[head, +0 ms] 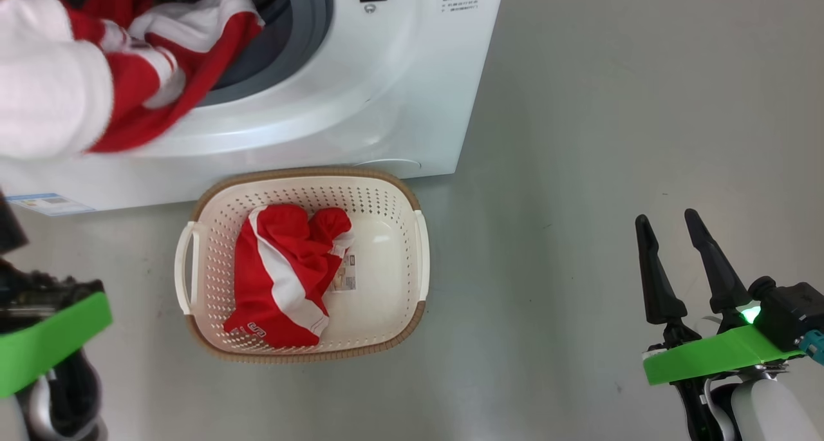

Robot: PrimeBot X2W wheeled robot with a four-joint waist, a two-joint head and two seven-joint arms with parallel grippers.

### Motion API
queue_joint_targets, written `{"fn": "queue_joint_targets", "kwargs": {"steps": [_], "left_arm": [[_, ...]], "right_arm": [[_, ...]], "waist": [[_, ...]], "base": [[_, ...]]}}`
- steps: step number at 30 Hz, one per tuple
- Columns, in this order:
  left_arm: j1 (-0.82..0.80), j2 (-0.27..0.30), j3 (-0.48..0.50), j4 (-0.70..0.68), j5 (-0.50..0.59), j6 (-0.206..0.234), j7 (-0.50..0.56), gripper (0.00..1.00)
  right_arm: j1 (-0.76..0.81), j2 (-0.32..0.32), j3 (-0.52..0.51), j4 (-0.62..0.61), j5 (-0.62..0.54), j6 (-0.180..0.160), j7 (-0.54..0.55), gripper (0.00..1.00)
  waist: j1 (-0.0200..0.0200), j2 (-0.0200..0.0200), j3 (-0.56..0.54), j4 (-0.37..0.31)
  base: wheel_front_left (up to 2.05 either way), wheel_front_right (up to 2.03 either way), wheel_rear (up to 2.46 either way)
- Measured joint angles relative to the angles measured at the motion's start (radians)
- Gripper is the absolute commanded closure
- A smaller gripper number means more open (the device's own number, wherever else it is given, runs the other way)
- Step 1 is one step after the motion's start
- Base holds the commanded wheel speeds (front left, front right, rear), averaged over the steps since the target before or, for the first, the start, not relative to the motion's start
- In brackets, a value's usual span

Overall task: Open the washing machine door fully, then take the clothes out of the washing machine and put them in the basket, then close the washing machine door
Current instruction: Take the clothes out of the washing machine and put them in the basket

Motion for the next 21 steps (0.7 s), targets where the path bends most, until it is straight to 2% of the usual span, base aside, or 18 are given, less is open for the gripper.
{"fn": "queue_joint_targets", "kwargs": {"steps": [8,11,21], "left_arm": [[0.035,0.0,-0.048,0.203,0.003,0.0,0.0,1.0],[0.035,0.0,-0.048,0.309,-0.041,0.0,0.0,1.0],[-0.057,0.0,-0.132,0.612,0.021,0.0,0.001,1.0]], "right_arm": [[-0.005,0.003,0.006,-0.002,0.0,0.0,0.0,0.0],[-0.008,0.007,0.01,-0.003,0.001,0.0,0.0,0.0],[-0.055,0.014,0.007,-0.014,0.002,0.0,0.0,0.0]], "waist": [[0.0,0.0001,0.028,-0.004],[0.0,0.0001,0.046,-0.008],[0.0,0.0001,0.142,-0.022]], "base": [[0.0,0.0,0.0],[0.0,0.0,0.0],[0.0,0.0,0.0]]}}
